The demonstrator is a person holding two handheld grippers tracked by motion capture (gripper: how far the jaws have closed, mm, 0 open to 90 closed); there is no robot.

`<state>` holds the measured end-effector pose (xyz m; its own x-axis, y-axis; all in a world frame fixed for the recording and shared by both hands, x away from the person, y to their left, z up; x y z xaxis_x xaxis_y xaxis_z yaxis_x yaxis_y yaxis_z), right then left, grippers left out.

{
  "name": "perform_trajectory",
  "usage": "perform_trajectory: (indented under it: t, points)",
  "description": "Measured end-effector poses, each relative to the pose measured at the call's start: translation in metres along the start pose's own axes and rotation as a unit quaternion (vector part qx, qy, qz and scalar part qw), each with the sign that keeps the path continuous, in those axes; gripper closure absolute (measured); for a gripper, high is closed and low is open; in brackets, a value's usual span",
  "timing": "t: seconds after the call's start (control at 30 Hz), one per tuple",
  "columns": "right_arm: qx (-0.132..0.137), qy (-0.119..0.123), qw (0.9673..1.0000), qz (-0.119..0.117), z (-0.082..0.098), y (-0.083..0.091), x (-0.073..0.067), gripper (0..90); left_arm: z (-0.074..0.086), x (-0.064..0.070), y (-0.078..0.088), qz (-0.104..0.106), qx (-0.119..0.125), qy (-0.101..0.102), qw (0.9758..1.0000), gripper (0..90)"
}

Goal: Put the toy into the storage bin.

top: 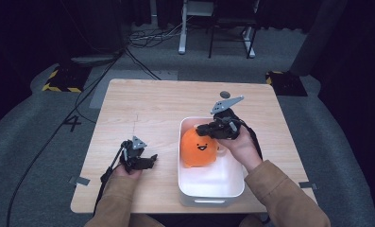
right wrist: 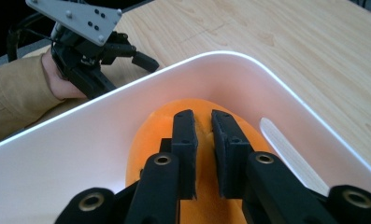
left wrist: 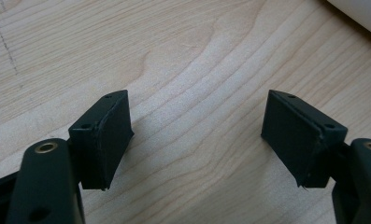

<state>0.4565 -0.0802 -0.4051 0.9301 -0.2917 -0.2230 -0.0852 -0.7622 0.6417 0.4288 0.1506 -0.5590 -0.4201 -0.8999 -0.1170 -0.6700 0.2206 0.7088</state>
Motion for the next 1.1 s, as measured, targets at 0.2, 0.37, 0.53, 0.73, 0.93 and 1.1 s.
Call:
perform_trajectory:
  t: [0.2, 0.37, 0.53, 0.73, 0.93, 1.1]
  points:
    - [-0.017, -0.004, 0.9998, 0.002, 0.005, -0.006, 0.001, 79.8, 0.000, 0.000, 0.000, 0.000, 0.000, 0.000, 1.0000, 24.7]
    - [-0.026, -0.006, 0.9996, 0.001, 0.006, -0.007, 0.001, 79.5, 0.000, 0.000, 0.000, 0.000, 0.000, 0.000, 1.0000, 24.7]
    - [-0.031, -0.013, 0.9994, -0.005, 0.006, -0.008, 0.000, 78.9, 0.000, 0.000, 0.000, 0.000, 0.000, -0.001, 1.0000, 24.7]
    - [-0.031, -0.013, 0.9994, -0.010, 0.007, -0.008, 0.003, 76.7, 0.000, 0.000, 0.000, 0.000, 0.000, -0.001, 1.0000, 24.7]
    - [-0.029, -0.028, 0.9990, -0.016, 0.009, -0.005, 0.003, 72.2, 0.000, 0.000, 0.000, 0.000, 0.000, -0.001, 1.0000, 24.7]
    - [-0.018, -0.033, 0.9991, -0.020, 0.011, -0.003, 0.005, 68.6, 0.000, 0.000, 0.000, 0.000, 0.000, -0.001, 1.0000, 24.7]
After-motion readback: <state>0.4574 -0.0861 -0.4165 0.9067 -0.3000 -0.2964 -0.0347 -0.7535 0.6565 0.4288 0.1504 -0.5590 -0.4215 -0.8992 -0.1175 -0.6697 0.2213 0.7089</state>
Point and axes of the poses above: each handheld gripper's, and its own axes: y roughly backward along the jaws, z roughly out of its underside, x roughly to its right, the point moved 8 cm from there along -y, roughly forward along the jaws, and after that the axes turned 11 degrees about -z, right-handed, at the moved point
